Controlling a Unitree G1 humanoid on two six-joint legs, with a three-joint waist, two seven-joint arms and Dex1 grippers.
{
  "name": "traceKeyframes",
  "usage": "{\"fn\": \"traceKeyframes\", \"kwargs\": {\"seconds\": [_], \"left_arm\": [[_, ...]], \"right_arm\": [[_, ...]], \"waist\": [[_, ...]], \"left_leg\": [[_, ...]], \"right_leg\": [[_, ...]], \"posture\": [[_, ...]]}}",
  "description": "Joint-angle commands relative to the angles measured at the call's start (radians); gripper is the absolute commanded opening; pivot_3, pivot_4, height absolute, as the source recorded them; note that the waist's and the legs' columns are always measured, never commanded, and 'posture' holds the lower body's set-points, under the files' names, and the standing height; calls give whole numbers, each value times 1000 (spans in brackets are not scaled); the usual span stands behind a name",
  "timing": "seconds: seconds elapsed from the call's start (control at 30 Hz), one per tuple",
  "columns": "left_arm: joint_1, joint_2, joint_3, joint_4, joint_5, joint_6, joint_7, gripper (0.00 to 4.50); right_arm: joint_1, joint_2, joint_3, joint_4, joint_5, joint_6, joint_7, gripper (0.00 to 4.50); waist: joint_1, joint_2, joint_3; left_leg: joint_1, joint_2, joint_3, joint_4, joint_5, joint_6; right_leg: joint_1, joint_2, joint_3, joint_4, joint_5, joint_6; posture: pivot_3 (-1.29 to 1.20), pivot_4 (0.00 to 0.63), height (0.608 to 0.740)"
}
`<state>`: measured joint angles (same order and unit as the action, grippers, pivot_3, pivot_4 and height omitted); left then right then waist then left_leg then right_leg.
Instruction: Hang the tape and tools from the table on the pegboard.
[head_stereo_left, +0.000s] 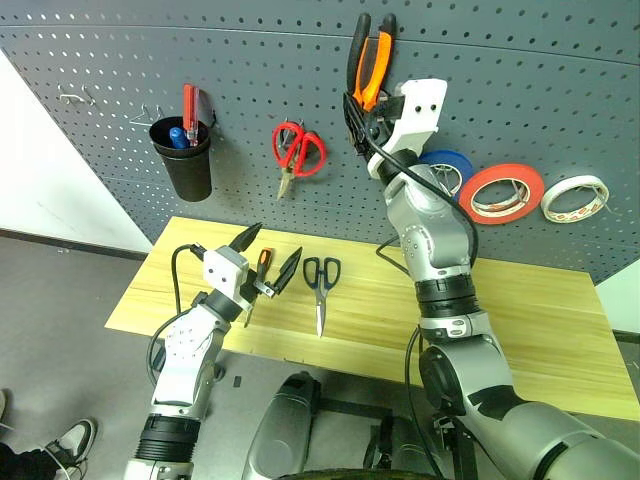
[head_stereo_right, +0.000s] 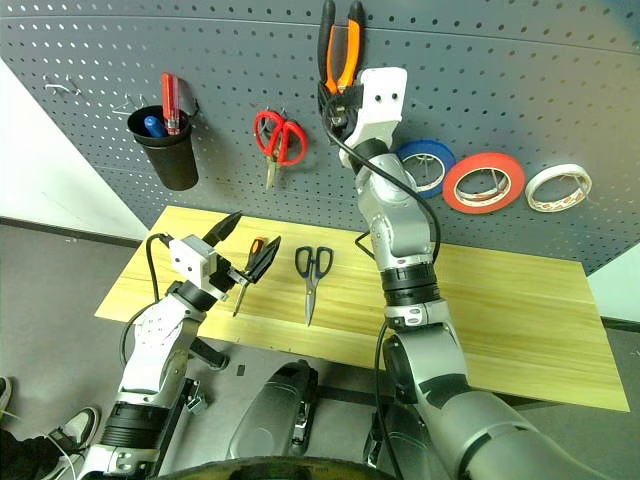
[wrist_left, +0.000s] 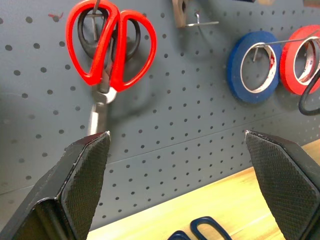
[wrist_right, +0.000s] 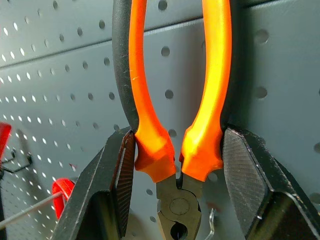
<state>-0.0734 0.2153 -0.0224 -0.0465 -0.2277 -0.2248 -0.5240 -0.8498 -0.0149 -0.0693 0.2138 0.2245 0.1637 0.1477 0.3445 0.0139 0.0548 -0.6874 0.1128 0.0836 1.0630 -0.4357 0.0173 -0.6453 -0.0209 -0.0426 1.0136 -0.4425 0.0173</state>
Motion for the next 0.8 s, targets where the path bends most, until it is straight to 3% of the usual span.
{"fn": "traceKeyframes", "kwargs": {"seconds": [0.03, 0.8], "left_arm": [[0, 5, 1, -12, 0, -20, -7, 4500], [-5, 7, 3, -7, 2, -25, -12, 4500]], "right_arm": [[-23, 18, -15, -104, 60, -42, 37, 2200], [-20, 0, -14, -81, 27, -22, 6, 2200]], "waist": [[0, 0, 0], [0, 0, 0]], "left_leg": [[0, 0, 0, 0, 0, 0], [0, 0, 0, 0, 0, 0]], "right_leg": [[0, 0, 0, 0, 0, 0], [0, 0, -1, 0, 0, 0]], "posture": [[408, 90, 629], [411, 91, 629]]}}
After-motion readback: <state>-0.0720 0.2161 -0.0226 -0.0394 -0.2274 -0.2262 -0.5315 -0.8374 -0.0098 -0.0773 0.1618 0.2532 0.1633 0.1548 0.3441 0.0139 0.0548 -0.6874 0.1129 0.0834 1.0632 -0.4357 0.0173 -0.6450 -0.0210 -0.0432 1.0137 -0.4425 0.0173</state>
